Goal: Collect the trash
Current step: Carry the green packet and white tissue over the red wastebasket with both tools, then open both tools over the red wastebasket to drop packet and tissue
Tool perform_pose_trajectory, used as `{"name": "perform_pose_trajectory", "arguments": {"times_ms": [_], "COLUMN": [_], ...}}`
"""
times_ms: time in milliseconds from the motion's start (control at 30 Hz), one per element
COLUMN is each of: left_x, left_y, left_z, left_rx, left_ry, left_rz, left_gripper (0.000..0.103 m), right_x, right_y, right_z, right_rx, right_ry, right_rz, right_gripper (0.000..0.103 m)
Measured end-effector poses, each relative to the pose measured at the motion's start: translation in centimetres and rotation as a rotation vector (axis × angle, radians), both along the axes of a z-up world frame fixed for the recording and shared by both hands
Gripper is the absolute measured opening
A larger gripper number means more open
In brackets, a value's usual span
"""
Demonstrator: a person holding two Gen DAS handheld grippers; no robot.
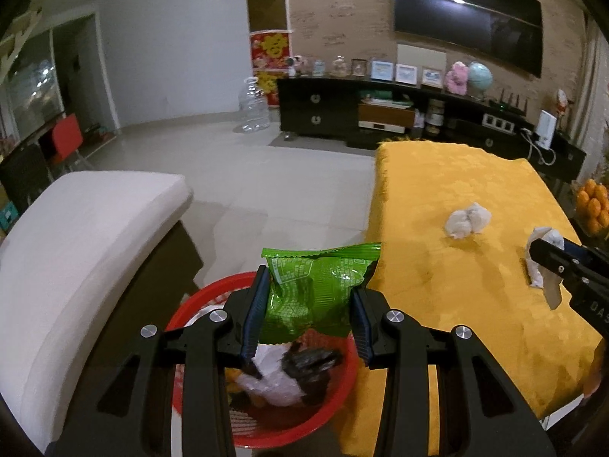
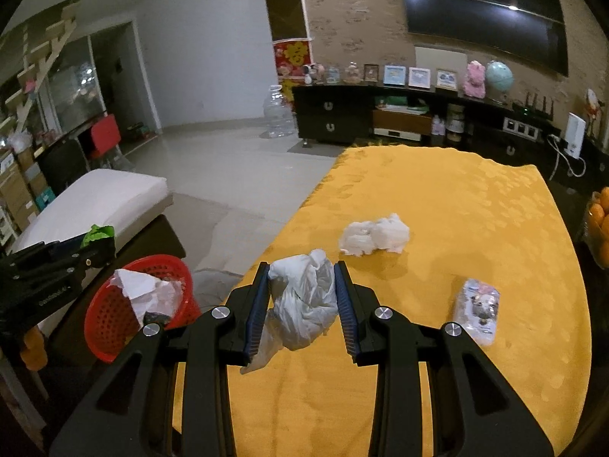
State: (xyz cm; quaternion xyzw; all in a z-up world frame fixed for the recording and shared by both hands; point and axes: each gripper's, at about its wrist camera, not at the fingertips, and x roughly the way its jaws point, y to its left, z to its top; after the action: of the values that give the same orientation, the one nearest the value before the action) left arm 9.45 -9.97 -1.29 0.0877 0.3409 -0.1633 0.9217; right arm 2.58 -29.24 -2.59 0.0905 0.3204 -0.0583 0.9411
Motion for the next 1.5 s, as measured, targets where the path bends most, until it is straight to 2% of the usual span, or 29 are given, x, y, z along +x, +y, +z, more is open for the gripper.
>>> {"name": "perform_pose_trajectory", "arguments": {"times_ms": [500, 933, 1167, 1367, 1500], "left_x": [0.8, 2.3, 3.0, 3.6, 3.8], "left_y": [4.6, 7.2, 8.1, 8.1, 8.1], "left_z": [-0.5, -1.5, -2.2, -3.0, -3.4], "left_rx": [-0.006, -0.001, 0.018, 0.041, 0.045], "left_ry": [0.022, 0.054, 0.071, 0.093, 0.107], "left_rz": [0.104, 0.186, 0.225, 0.233, 0.232], "left_gripper": [0.038, 0.038, 0.038, 0.038, 0.038], "right_x": [2.8, 6.5, 8.4, 8.7, 9.0], "right_y": [5.8, 8.1, 10.2, 10.3, 10.5], "right_z": [-0.3, -0.5, 0.3, -2.0, -2.2], "right_rx": [-0.017, 0.029, 0.023, 0.031, 0.051], "right_ry": [0.020, 0.046, 0.027, 0.073, 0.077], "right_rz": [0.122, 0.185, 0.249, 0.256, 0.259], "right_gripper": [0.033, 0.033, 0.033, 0.033, 0.033]}}
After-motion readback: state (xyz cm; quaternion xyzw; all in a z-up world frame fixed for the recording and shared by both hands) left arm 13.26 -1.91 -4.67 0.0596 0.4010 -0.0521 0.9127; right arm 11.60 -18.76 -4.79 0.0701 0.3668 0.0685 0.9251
